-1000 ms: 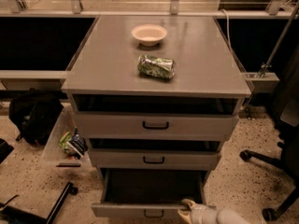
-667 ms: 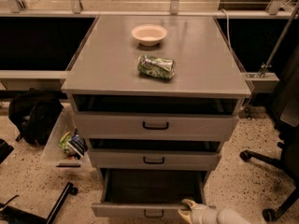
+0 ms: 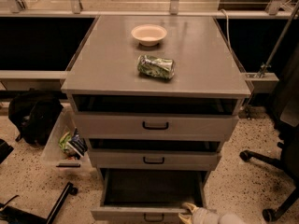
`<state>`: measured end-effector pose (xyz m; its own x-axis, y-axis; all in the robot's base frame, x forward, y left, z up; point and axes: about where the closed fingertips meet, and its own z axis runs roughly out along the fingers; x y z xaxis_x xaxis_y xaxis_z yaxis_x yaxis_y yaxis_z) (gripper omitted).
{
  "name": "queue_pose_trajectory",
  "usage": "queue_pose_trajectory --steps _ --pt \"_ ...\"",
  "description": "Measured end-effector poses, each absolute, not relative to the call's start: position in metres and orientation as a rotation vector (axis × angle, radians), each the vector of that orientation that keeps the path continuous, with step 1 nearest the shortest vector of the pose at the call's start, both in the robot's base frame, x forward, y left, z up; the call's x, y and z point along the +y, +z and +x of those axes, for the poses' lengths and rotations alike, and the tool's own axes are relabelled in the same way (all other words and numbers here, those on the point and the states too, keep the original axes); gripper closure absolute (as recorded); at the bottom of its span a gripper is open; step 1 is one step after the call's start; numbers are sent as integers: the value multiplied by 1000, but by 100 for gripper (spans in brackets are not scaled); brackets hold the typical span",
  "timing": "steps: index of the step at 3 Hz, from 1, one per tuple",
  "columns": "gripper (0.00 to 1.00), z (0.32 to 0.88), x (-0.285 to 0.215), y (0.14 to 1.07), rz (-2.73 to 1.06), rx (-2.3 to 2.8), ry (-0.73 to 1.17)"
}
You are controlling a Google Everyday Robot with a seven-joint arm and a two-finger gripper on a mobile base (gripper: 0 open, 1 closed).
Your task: Open bottom drawer
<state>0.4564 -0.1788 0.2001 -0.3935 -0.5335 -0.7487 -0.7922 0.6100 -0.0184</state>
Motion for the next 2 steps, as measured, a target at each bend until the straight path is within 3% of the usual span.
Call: queue_pose_trajectory --steps 2 --pt "100 435 -182 201 -1026 2090 457"
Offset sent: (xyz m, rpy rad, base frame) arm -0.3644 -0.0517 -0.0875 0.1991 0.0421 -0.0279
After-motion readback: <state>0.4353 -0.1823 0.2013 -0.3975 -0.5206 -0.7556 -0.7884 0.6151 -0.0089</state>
